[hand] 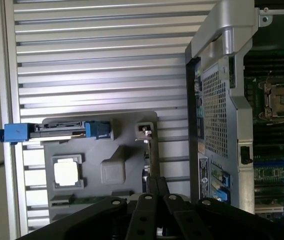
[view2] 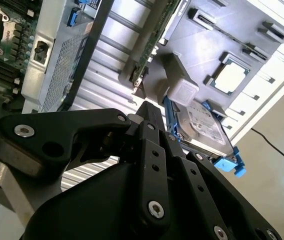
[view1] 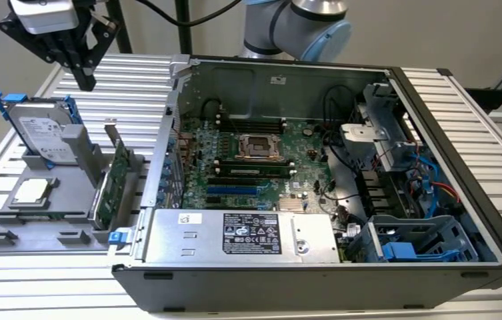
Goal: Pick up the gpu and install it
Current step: 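Reach for the gpu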
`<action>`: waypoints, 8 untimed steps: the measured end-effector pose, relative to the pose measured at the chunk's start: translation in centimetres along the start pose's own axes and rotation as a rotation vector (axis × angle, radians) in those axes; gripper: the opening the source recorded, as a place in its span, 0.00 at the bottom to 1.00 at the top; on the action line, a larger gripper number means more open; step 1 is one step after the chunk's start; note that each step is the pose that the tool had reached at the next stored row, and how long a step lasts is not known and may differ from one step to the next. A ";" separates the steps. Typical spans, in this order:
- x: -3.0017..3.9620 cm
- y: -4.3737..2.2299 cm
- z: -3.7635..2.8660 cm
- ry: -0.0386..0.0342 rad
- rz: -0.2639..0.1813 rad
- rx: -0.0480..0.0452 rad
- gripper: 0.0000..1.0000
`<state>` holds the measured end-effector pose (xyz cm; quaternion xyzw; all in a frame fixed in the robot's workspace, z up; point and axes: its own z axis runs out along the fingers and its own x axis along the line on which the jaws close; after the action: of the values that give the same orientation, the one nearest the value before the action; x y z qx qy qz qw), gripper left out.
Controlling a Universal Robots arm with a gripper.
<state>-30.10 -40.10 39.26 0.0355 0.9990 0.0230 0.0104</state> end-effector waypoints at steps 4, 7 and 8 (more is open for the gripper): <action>-0.01 -0.17 -0.01 0.0001 0.000 0.0000 0.00; -0.02 -0.29 -0.01 0.0001 0.000 -0.0001 0.00; -0.02 -0.32 -0.02 0.0001 0.000 0.0000 0.00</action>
<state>-30.10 -40.43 39.26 0.0355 0.9990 0.0231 0.0104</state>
